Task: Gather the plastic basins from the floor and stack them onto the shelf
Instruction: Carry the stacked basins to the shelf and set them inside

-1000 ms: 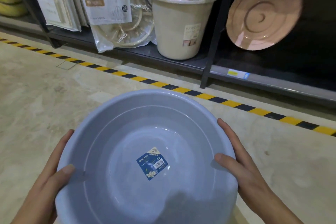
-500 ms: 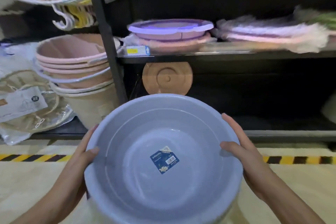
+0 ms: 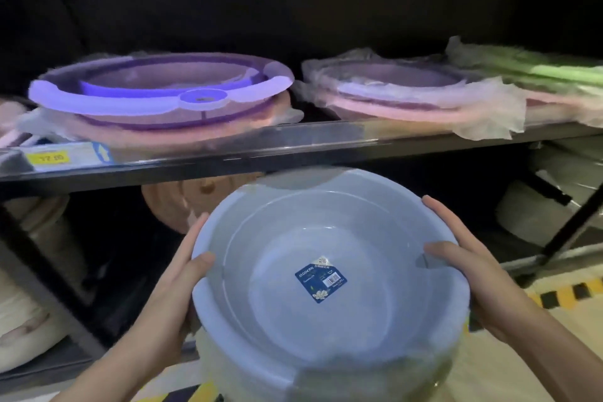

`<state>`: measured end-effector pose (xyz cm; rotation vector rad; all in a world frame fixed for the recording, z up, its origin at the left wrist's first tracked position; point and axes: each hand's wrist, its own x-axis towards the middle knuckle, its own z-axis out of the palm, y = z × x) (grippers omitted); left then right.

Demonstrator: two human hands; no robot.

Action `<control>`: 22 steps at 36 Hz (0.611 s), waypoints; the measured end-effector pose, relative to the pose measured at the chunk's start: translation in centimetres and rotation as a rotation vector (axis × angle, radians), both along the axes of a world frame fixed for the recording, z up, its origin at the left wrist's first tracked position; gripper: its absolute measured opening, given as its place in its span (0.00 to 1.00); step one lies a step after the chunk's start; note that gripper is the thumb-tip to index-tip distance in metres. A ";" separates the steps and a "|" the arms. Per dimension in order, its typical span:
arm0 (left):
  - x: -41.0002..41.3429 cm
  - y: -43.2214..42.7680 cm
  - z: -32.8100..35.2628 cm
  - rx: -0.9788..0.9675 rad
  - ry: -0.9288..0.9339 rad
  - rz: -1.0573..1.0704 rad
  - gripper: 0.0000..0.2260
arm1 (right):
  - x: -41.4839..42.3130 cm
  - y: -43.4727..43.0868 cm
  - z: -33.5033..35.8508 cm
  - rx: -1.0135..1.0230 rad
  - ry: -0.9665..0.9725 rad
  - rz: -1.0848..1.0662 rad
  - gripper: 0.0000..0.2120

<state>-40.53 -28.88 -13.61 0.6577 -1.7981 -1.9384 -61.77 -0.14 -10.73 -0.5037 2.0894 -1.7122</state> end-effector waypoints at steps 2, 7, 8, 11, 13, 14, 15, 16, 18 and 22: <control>-3.1 -0.8 -1.2 -0.015 0.021 -0.054 0.22 | -2.9 -0.5 -1.3 -0.003 0.014 -0.011 0.30; -10.9 -2.0 -4.8 0.055 0.039 0.008 0.20 | -10.0 -2.1 -5.0 -0.059 0.019 -0.041 0.31; -12.3 -2.1 -5.5 0.075 0.032 0.028 0.17 | -11.2 -2.4 -5.6 -0.066 0.030 -0.046 0.31; -15.9 -2.3 -7.1 0.082 -0.013 0.074 0.15 | -14.7 -3.1 -7.2 -0.077 0.060 -0.042 0.34; -17.9 -2.8 -8.0 0.096 -0.034 0.136 0.19 | -16.9 -3.5 -8.0 -0.065 0.080 -0.031 0.35; -18.7 -3.1 -8.5 0.107 -0.039 0.144 0.25 | -17.9 -3.8 -8.3 -0.066 0.087 -0.025 0.34; -19.6 -3.5 -9.0 0.116 -0.045 0.142 0.31 | -18.9 -4.1 -8.6 -0.072 0.089 -0.019 0.34; -20.4 -3.8 -9.5 0.124 -0.047 0.141 0.34 | -19.9 -4.4 -8.8 -0.077 0.089 -0.019 0.33; -21.8 -4.1 -10.2 0.108 -0.023 0.134 0.28 | -21.7 -4.9 -9.5 -0.082 0.084 -0.037 0.32; -24.3 -4.3 -11.4 0.141 0.011 0.207 0.22 | -24.8 -6.0 -11.3 -0.084 0.077 -0.016 0.31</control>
